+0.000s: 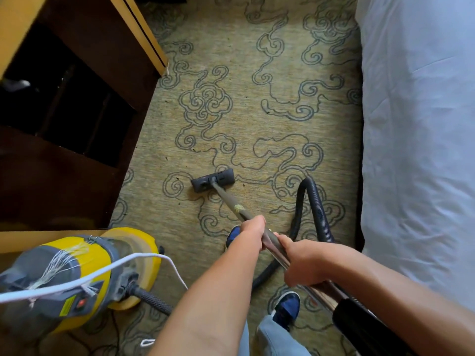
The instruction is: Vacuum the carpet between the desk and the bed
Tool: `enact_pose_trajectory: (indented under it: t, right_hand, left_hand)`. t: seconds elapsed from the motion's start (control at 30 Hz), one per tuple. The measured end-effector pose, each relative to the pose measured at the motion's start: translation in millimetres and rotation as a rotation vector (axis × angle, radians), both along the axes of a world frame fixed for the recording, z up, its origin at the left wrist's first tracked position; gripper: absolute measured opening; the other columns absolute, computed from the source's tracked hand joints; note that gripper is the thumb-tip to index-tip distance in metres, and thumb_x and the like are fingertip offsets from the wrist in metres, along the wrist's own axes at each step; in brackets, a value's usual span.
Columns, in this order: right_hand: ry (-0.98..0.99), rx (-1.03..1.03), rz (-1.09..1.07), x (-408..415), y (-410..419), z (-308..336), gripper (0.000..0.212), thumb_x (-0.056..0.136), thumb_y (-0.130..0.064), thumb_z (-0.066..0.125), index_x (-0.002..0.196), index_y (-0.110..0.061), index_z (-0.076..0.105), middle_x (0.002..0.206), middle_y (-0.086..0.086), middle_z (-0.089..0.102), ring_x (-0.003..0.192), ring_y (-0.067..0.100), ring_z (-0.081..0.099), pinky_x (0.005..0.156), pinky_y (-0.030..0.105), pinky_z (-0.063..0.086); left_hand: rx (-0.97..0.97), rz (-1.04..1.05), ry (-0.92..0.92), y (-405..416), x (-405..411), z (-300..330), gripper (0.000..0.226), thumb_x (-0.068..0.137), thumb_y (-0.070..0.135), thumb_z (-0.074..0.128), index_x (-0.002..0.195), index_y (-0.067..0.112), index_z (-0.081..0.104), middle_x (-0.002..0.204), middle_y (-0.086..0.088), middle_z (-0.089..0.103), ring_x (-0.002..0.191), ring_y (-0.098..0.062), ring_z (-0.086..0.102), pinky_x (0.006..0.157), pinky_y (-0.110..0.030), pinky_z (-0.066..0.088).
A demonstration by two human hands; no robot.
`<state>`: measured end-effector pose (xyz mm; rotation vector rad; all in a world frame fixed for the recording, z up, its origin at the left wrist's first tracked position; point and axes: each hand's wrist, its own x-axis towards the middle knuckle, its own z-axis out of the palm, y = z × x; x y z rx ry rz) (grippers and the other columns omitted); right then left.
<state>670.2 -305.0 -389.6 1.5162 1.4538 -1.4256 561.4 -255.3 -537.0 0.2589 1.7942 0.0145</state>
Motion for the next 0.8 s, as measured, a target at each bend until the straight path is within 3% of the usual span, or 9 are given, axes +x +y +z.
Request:
enact_pose_trajectory:
  t: [0.13, 0.3, 0.37, 0.47, 0.63, 0.8]
  right_hand:
    - [0.005, -0.002, -0.001, 10.7, -25.0, 0.6, 0.105, 0.087, -0.025, 0.059, 0.164, -0.025, -0.012, 0.135, 0.011, 0.062, 0.114, 0.028, 0.063, 0.094, 0.035, 0.052]
    - [-0.012, 0.016, 0.041, 18.5, -56.3, 7.1, 0.103, 0.088, -0.022, 0.058, 0.164, -0.020, -0.012, 0.128, 0.013, 0.063, 0.113, 0.030, 0.063, 0.088, 0.033, 0.048]
    - [-0.024, 0.021, 0.049, 18.5, -63.5, 7.2, 0.103, 0.087, -0.021, 0.057, 0.164, -0.020, -0.012, 0.121, 0.013, 0.064, 0.107, 0.030, 0.064, 0.086, 0.034, 0.050]
    - [-0.032, 0.048, 0.069, 12.9, -58.9, 4.0, 0.101, 0.088, -0.020, 0.055, 0.164, -0.019, -0.010, 0.118, 0.012, 0.064, 0.100, 0.029, 0.064, 0.085, 0.035, 0.053]
    - [-0.030, 0.106, 0.120, 15.9, -26.3, 1.9, 0.097, 0.089, -0.023, 0.056, 0.165, -0.020, -0.004, 0.107, 0.008, 0.059, 0.094, 0.027, 0.062, 0.077, 0.032, 0.051]
    - [-0.027, 0.052, 0.096, 23.1, -14.3, -15.6, 0.106, 0.085, -0.027, 0.065, 0.165, -0.027, -0.005, 0.116, 0.009, 0.061, 0.100, 0.027, 0.062, 0.079, 0.031, 0.048]
  left_hand:
    - [0.009, 0.038, -0.019, -26.5, 10.6, -0.9, 0.031, 0.076, 0.020, 0.059, 0.105, 0.011, 0.052, 0.102, -0.016, 0.069, 0.079, -0.033, 0.073, 0.078, -0.050, 0.061]
    - [-0.001, 0.039, 0.002, -57.7, 17.7, -11.2, 0.045, 0.068, 0.023, 0.061, 0.111, 0.012, 0.055, 0.096, -0.016, 0.071, 0.080, -0.034, 0.073, 0.081, -0.048, 0.060]
    - [-0.010, 0.070, -0.005, -64.7, 21.3, 3.7, 0.045, 0.070, 0.022, 0.063, 0.113, 0.011, 0.054, 0.095, -0.016, 0.070, 0.074, -0.032, 0.073, 0.074, -0.045, 0.062]
    - [0.031, 0.137, -0.027, -61.7, 18.6, 11.6, 0.025, 0.083, 0.015, 0.060, 0.105, 0.007, 0.054, 0.079, -0.013, 0.064, 0.059, -0.026, 0.067, 0.057, -0.034, 0.058]
    - [0.068, 0.185, -0.046, -35.7, 17.0, -12.7, 0.034, 0.074, 0.016, 0.062, 0.107, 0.008, 0.056, 0.083, -0.014, 0.064, 0.073, -0.031, 0.067, 0.079, -0.046, 0.061]
    - [0.080, 0.236, -0.122, -28.1, 19.6, -31.6, 0.036, 0.071, 0.017, 0.062, 0.105, 0.006, 0.059, 0.078, -0.014, 0.067, 0.074, -0.031, 0.071, 0.078, -0.048, 0.062]
